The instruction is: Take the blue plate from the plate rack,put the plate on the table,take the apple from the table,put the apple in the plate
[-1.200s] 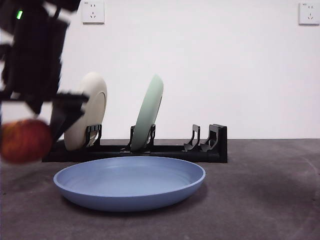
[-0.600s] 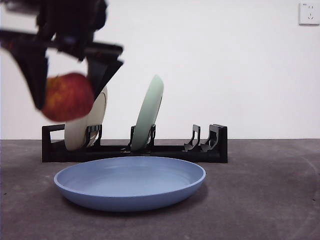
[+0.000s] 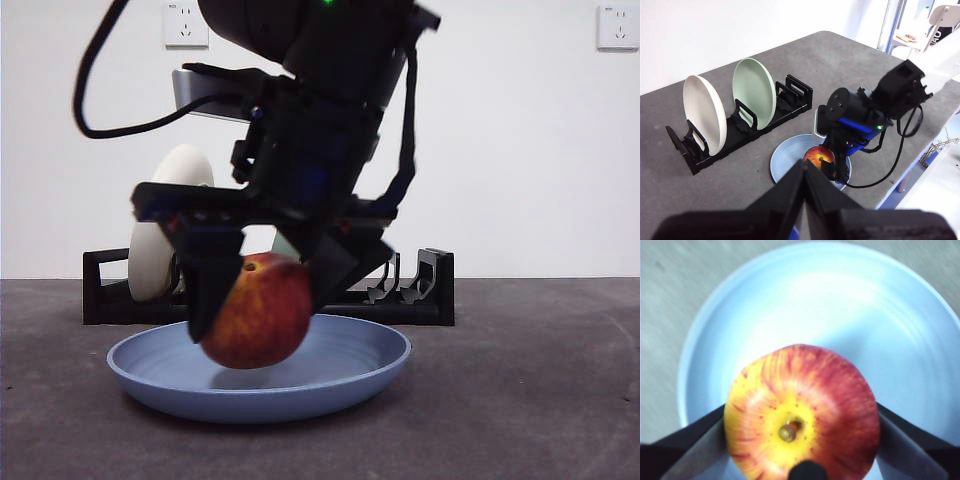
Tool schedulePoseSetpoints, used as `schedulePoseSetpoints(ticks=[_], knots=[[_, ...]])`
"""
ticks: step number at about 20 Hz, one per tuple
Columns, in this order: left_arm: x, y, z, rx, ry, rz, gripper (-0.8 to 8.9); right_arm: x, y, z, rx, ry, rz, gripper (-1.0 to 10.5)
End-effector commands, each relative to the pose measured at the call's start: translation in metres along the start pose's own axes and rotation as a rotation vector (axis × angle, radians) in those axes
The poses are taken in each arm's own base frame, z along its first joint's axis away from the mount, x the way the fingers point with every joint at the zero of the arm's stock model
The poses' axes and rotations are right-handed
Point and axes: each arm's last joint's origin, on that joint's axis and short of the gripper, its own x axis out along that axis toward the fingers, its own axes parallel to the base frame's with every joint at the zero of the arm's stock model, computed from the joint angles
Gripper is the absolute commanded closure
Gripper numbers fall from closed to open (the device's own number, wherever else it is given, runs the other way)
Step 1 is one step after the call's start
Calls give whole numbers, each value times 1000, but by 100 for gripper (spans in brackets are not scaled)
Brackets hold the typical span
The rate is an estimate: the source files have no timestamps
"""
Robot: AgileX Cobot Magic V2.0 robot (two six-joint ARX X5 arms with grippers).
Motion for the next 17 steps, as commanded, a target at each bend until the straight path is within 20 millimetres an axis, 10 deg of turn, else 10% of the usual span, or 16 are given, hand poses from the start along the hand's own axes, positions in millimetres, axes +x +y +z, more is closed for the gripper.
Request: schedulePoseSetpoints(ticks=[1, 7, 17], knots=[[-1, 1, -1, -31, -10, 6, 822, 4, 0, -10, 25, -9, 7, 954], [-1, 1, -1, -41, -10, 6, 822, 10, 0, -19, 28, -26, 15, 928], [-1, 1, -1, -51, -10, 6, 822, 9, 0, -17, 24, -27, 17, 344]])
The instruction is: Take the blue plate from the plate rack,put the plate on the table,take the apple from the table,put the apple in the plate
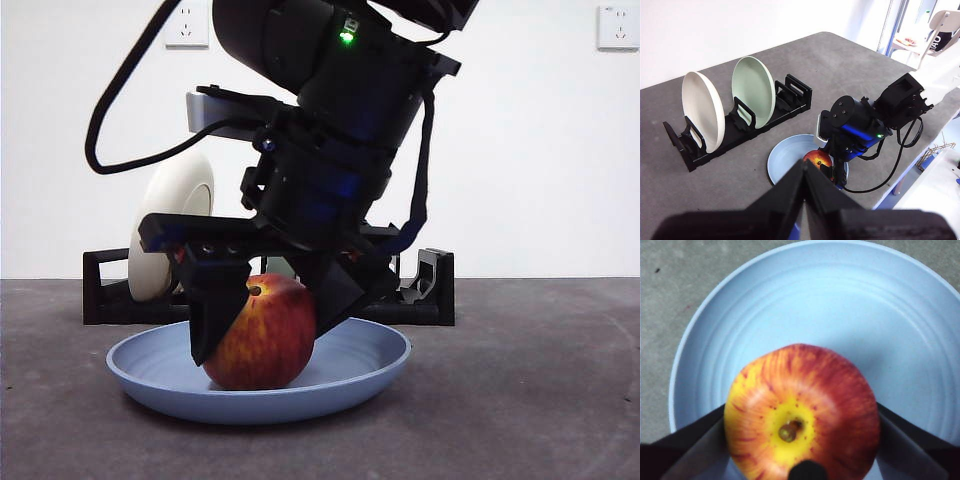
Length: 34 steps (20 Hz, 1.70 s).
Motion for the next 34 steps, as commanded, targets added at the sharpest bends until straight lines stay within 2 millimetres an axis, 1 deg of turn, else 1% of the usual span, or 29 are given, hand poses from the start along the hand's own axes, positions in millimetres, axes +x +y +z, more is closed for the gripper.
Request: schedulePoseSetpoints(ticks=[1, 4, 7, 10, 11, 13, 14, 18, 19, 20, 21, 22, 23, 25, 27, 31, 33, 34], knots=[[-1, 1, -1, -19, -10, 6, 822, -3, 1, 0, 1, -2, 4, 344], [-1, 1, -1, -19, -10, 5, 822, -16, 1, 8, -15, -27, 6, 344], [-1, 1, -1, -19, -10, 5, 822, -40, -1, 19, -26, -76, -9, 344], [-1, 1, -1, -19, -10, 5, 822, -75, -6, 24, -31, -127, -33, 344], [-1, 1, -1, -19, -10, 5, 821, -91, -9, 25, -27, -143, -39, 349], [-1, 1, -1, -19, -10, 5, 817, -116, -14, 24, -20, -164, -41, 349], [-1, 1, -1, -19, -10, 5, 817, -134, -17, 21, -14, -179, -44, 352], [0, 0, 0, -18, -7, 6, 816, -190, -32, 8, 14, -231, -92, 361], [0, 0, 0, -17, -6, 5, 816, -211, -38, 2, 33, -255, -117, 431], [0, 0, 0, -17, -6, 5, 817, -229, -43, -5, 42, -279, -136, 557], [1, 0, 0, -16, -4, 6, 817, -246, -48, -11, 49, -300, -150, 758], [1, 0, 0, -16, -4, 6, 817, -260, -52, -18, 58, -322, -166, 985], [1, -1, 0, -16, -3, 6, 817, -272, -56, -24, 68, -347, -180, 943], [2, -1, 1, -15, -1, 7, 816, -287, -61, -33, 84, -389, -179, 945], [2, -1, 1, -14, 0, 7, 817, -295, -64, -38, 100, -415, -173, 945], [3, -2, 2, -12, 5, 7, 816, -298, -65, -40, 101, -426, -170, 945], [7, -5, 4, -24, 18, 52, 817, -295, -64, -38, 98, -418, -172, 945], [11, -8, 5, -39, 30, 106, 816, -294, -64, -38, 97, -414, -173, 945]])
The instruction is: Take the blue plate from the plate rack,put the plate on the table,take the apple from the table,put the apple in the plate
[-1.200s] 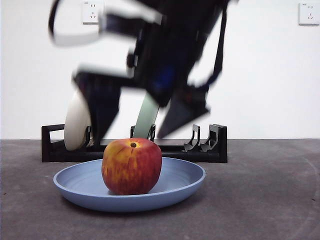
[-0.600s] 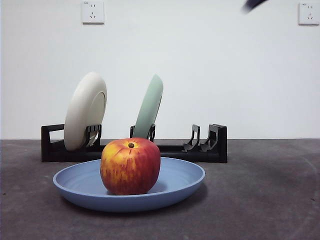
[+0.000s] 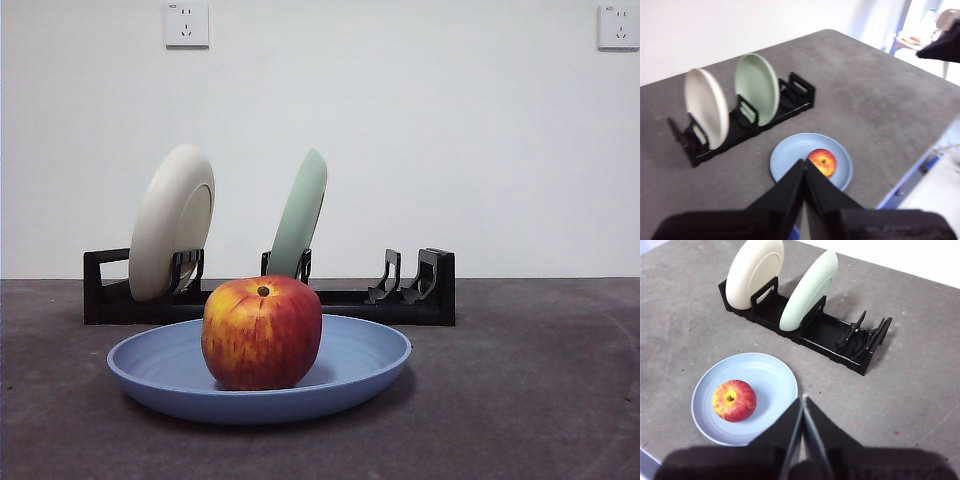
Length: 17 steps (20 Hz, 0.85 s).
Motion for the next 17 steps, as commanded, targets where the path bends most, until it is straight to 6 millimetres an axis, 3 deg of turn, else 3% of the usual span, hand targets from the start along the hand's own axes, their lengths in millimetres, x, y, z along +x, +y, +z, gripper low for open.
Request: schedulePoseSetpoints(ticks=[1, 6, 8, 10, 14, 17], knots=[[11, -8, 5, -44, 31, 137, 817, 3, 1, 1, 8, 4, -4, 945], [33, -6, 14, -134, 119, 627, 817, 4, 2, 1, 6, 9, -5, 945], [43, 0, 8, -40, 178, 735, 817, 4, 2, 1, 5, 9, -5, 945], [61, 6, 0, 87, 67, 675, 817, 4, 2, 1, 6, 9, -5, 945], [118, 24, -52, 305, -276, 438, 817, 4, 2, 1, 5, 9, -5, 945], [152, 41, -104, 177, -385, 408, 816, 4, 2, 1, 6, 9, -5, 945]])
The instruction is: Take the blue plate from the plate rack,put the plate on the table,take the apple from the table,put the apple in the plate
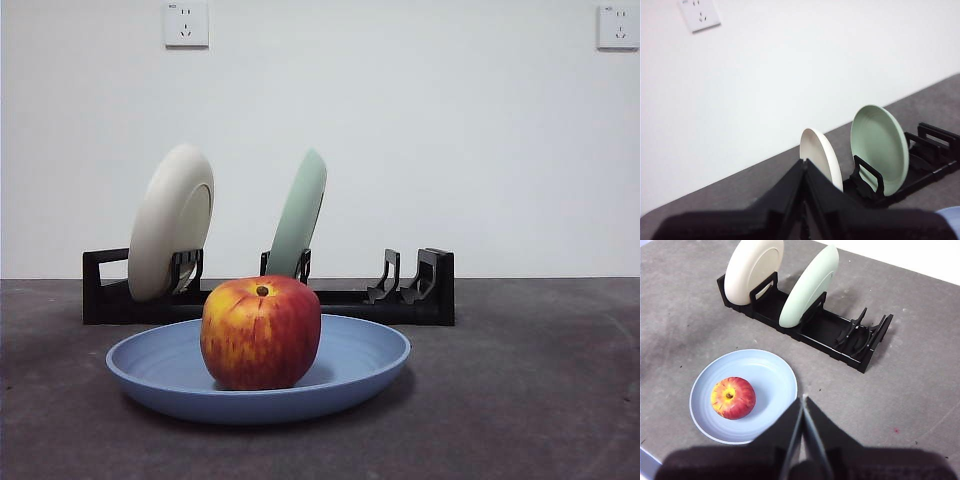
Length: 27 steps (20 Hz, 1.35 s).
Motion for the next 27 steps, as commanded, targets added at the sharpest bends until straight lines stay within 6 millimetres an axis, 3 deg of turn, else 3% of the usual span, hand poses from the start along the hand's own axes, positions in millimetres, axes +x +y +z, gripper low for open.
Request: schedulePoseSetpoints(ticks=[1, 5, 11, 27], knots=[[11, -8, -58, -167, 12, 28, 817, 0, 0, 0, 12, -5, -2, 945], [13, -18, -117, -260, 87, 67, 816, 2, 1, 0, 8, 3, -4, 945], [10, -28, -151, -272, 161, 64, 817, 2, 0, -2, -3, 26, -8, 945], [9, -30, -158, -294, 240, 52, 816, -3, -7, -29, -128, 297, -59, 945]])
